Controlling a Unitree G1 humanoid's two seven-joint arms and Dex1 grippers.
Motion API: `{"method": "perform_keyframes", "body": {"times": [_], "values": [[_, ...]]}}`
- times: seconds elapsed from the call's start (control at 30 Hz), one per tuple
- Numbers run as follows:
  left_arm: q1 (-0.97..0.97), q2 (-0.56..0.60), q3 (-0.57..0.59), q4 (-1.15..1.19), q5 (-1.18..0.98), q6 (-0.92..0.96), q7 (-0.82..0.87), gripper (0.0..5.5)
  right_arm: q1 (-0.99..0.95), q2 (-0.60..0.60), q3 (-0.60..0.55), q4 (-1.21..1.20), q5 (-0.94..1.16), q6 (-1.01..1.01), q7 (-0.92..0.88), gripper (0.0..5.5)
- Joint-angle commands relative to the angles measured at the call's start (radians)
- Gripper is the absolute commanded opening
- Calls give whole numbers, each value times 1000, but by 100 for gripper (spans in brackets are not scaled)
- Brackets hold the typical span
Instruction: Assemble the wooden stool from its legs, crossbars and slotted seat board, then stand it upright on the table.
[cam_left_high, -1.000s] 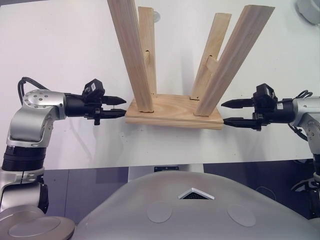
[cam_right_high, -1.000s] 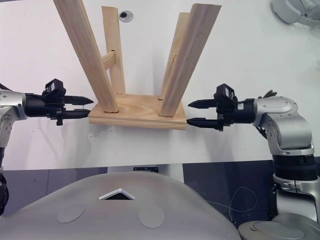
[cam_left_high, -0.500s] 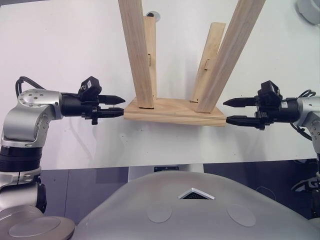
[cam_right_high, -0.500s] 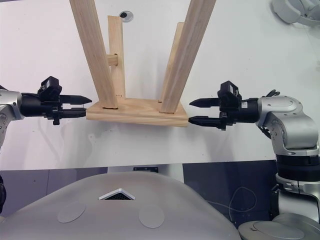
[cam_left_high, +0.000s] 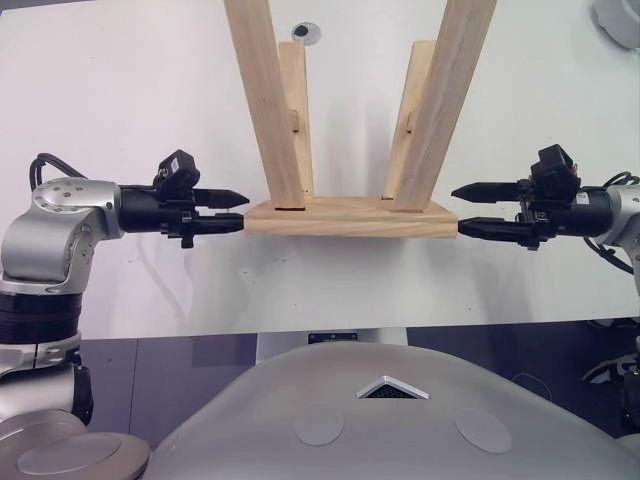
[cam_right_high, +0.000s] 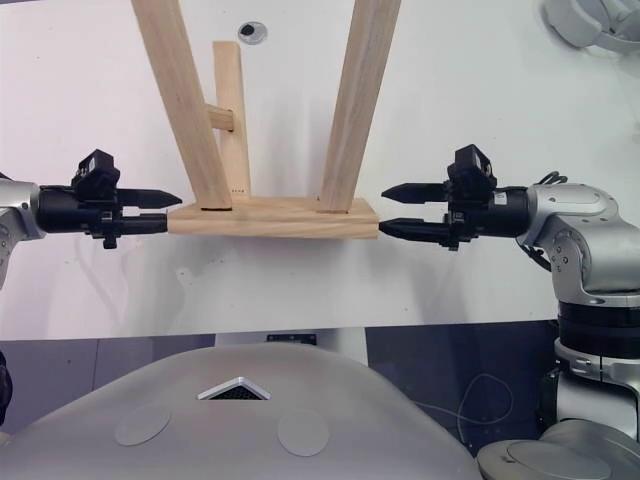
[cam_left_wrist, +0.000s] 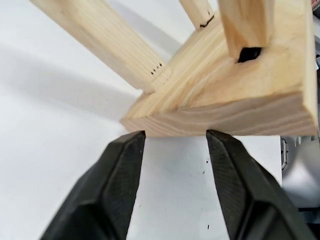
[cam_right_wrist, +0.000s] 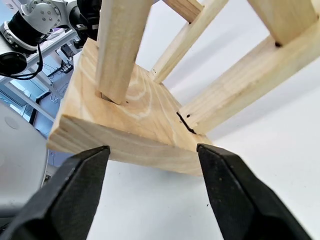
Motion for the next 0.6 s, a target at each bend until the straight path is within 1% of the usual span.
{"method": "perform_keyframes", "body": {"times": [0.03,0.3,0.43,0.6], "values": [[-39,-75,-50,-69,-115,2,-54,229,-9,42,68,-73,55,-23,24,330],[-13,-62,-68,-89,-95,-16,-61,229,-24,42,51,-69,75,-15,21,330],[4,-53,-64,-83,-75,-44,-59,229,-1,30,27,-57,47,-49,11,330],[-36,0,-27,68,-5,-144,-79,229,122,14,-61,-49,-28,-165,-69,330]]}}
